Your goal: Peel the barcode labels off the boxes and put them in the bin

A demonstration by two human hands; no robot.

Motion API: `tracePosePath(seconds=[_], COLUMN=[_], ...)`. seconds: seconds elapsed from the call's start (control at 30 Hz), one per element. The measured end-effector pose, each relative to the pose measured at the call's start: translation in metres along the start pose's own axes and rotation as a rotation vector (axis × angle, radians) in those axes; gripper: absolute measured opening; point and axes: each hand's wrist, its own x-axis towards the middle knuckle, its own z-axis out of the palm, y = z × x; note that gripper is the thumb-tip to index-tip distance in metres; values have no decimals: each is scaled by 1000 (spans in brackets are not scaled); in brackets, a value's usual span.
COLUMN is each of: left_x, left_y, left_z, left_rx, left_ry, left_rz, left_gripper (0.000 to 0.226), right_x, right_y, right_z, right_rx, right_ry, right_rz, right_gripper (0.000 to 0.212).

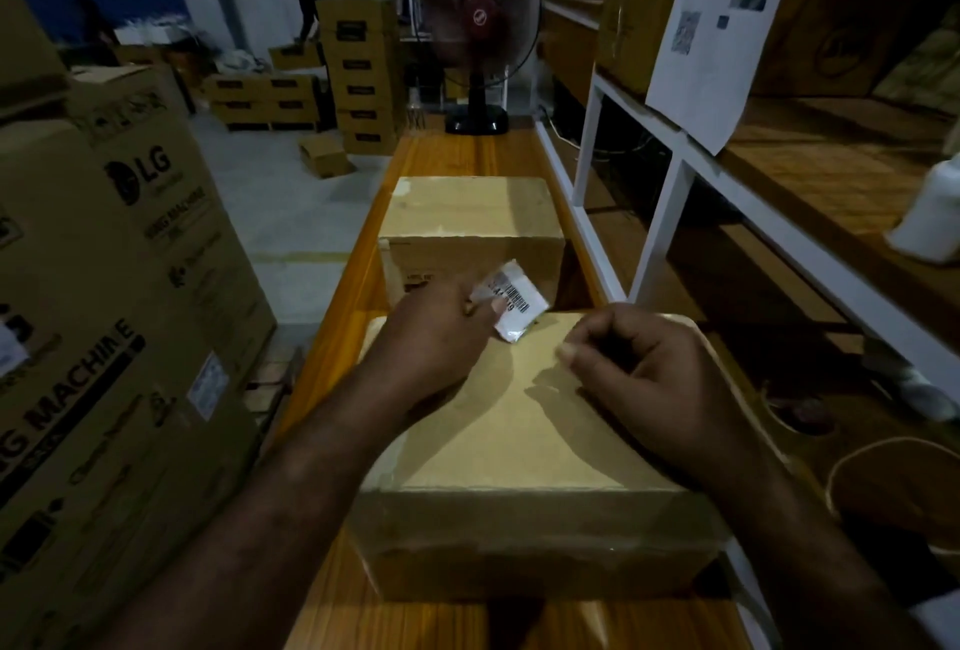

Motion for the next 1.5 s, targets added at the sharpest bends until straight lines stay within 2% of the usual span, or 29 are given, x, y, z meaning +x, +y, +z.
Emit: tracePosePath(seconds=[0.03,0.07,0.17,0.37,0.5,0.6,0.77,0.9,1.07,1.17,1.33,1.5], left_x=[-1,-1,-2,6,11,13,14,14,13,12,14,13], left_y=[-2,-2,-3,-4,-4,-4,-4,-6,-7,-7,-8,-8], left_z=[2,1,-2,-6,-6,-5,-6,-7,-6,-5,-6,-7], left_rx=[163,224,136,-10,-11,-2,-38,-62,-9,-12,-32,-22], left_ry=[5,6,36,78,119,125,91,109,125,118,123,115], left_rz=[8,8,-17,-38,-93,-118,-99,-113,-107,-108,-114,-120], left_gripper=[31,31,30,27,28,28,30,29,28,28,28,29], right_x=[0,0,13,57,31,6,34,55,12,20,50,9], right_y=[-2,-4,-15,-23,-29,-30,-25,-24,-30,-24,-29,-30], right_z=[3,7,15,34,24,10,26,42,24,21,49,32], right_rx=[-130,-260,-396,-600,-545,-635,-582,-677,-616,-576,-594,-542], right_ry=[-86,-170,-309,-243,-288,-361,-247,-210,-311,-283,-200,-270], right_rz=[-5,-9,64,65,72,100,107,71,73,95,31,36], right_gripper=[9,15,21,29,27,20,16,19,24,23,22,26])
